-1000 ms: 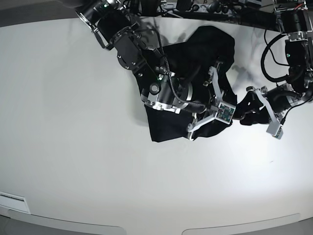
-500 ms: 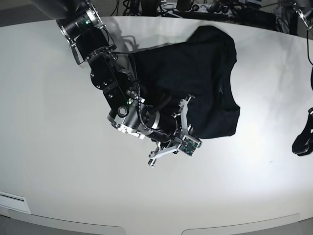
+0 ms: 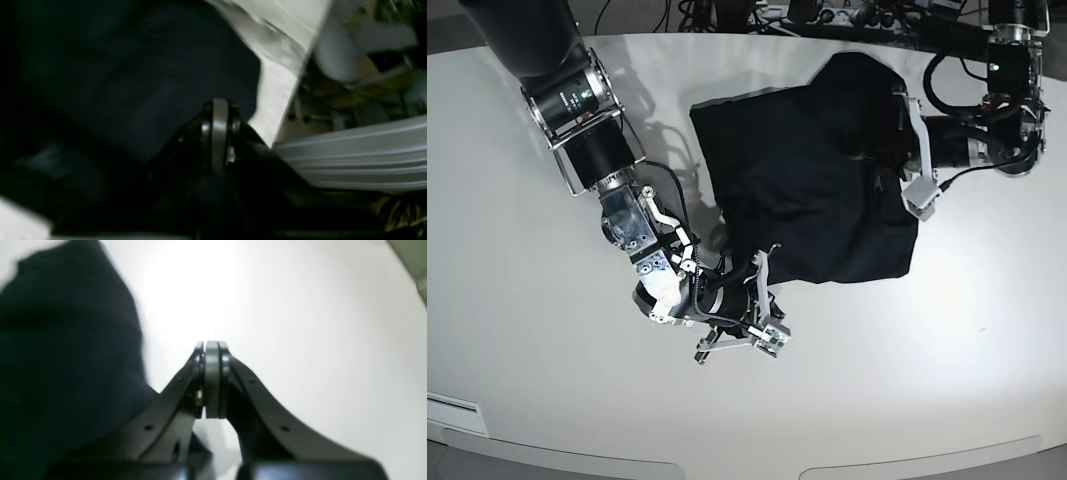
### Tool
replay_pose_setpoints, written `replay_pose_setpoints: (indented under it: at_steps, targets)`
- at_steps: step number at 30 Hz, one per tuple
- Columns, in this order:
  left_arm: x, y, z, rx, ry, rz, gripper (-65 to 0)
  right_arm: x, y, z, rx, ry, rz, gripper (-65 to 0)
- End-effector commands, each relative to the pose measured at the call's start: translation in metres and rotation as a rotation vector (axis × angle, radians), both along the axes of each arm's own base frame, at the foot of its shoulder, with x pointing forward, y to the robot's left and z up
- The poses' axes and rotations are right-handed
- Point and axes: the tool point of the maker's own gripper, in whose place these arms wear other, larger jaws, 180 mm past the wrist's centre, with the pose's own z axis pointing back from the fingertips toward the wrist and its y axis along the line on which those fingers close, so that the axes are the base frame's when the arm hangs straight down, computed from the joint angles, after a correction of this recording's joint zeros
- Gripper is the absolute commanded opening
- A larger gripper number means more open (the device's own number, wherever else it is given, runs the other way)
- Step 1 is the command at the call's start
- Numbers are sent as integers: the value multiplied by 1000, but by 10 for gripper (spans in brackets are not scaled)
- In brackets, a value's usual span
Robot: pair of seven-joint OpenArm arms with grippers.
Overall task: Fold the T-shirt properly
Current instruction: 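Grasp the bundle's edges with both grippers and pull it square, then tug the folded shirt's sides with both grippers to straighten it, then release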
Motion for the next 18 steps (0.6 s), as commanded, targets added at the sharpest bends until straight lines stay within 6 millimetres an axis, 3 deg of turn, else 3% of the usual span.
replay_pose_setpoints:
  at_steps: [1, 4, 8, 13, 18]
  targets:
    - [-3, -2, 1, 14, -14, -24, -650, 8, -4, 7, 5, -16, 7, -650]
    - [-19, -2, -22, 98, 33, -62, -650, -9, -19, -21, -10, 89, 13, -650]
    - [-29, 12, -42, 225, 47, -110, -650, -32, -36, -40, 18, 195, 14, -650]
    - [-32, 37, -68, 422, -28, -179, -650, -58, -64, -42, -9, 197, 12, -650]
    - [-20, 66, -93, 628, -152, -304, -650, -84, -83, -23, -26, 134, -1, -650]
